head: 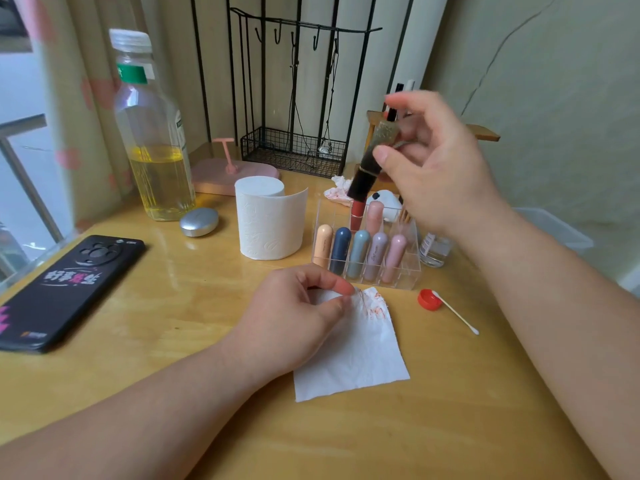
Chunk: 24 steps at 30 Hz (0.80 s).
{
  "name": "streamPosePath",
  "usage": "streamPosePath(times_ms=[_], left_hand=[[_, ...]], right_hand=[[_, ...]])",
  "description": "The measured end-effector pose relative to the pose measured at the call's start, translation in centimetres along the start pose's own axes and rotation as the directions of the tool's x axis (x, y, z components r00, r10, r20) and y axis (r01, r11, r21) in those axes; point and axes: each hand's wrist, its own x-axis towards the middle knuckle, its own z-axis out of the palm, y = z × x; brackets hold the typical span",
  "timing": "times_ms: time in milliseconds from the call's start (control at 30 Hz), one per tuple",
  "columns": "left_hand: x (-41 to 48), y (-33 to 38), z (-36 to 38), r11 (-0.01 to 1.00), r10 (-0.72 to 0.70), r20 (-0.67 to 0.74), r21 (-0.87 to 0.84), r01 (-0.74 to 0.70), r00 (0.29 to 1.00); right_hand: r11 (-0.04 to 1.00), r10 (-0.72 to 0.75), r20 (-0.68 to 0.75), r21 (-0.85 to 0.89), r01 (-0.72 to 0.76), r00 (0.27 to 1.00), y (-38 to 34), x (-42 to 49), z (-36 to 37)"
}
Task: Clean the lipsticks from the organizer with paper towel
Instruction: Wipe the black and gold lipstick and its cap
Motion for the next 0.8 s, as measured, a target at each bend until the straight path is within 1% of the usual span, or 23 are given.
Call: streamPosePath(times_ms=[100,200,267,400,467,533,700,800], left_hand=[[-0.4,0.4,0.0,0.996,0.019,0.087,-0.084,-0.012,0.996],[-0.9,0.6,0.3,0.982,0.06,0.214,-0.185,-0.02,0.975],[-1.3,0.7,0.6,0.988,0.071,0.281,-0.151,-0.029,0.957],[-1.5,0.8,0.7,0.998,0.051,0.31,0.014,-0.058,0.949],[-1.7,1.0,0.5,0.99,0.075,0.355,0.085,-0.112,0.932],[-2.0,1.3,0.5,0.982,0.105,0.394,0.105,-0.159,0.913],[-2.1,1.3,0.8,0.958,0.208,0.345,0.116,-0.262,0.915],[-2.0,1.0,1.0,0.951,0.211,0.343,0.144,-0.273,0.915]], right_hand=[[0.993,0.033,0.078,0.113,-0.041,0.996,-1.4,-4.7,-1.8],[0.97,0.111,0.178,0.197,-0.146,0.978,-1.5,-9.3,-2.6],[0.961,0.144,0.163,0.213,-0.177,0.976,-0.9,-11.1,-2.8],[0.928,0.201,0.152,0.288,-0.238,0.968,-0.1,-13.0,-2.6],[0.931,0.212,0.17,0.263,-0.252,0.962,0.1,-13.8,-2.3],[0.932,0.229,0.202,0.237,-0.274,0.952,0.5,-14.6,-2.0],[0.888,0.284,0.272,0.288,-0.359,0.919,0.9,-15.0,-2.4],[0.889,0.309,0.31,0.242,-0.389,0.899,0.8,-15.2,-2.4]])
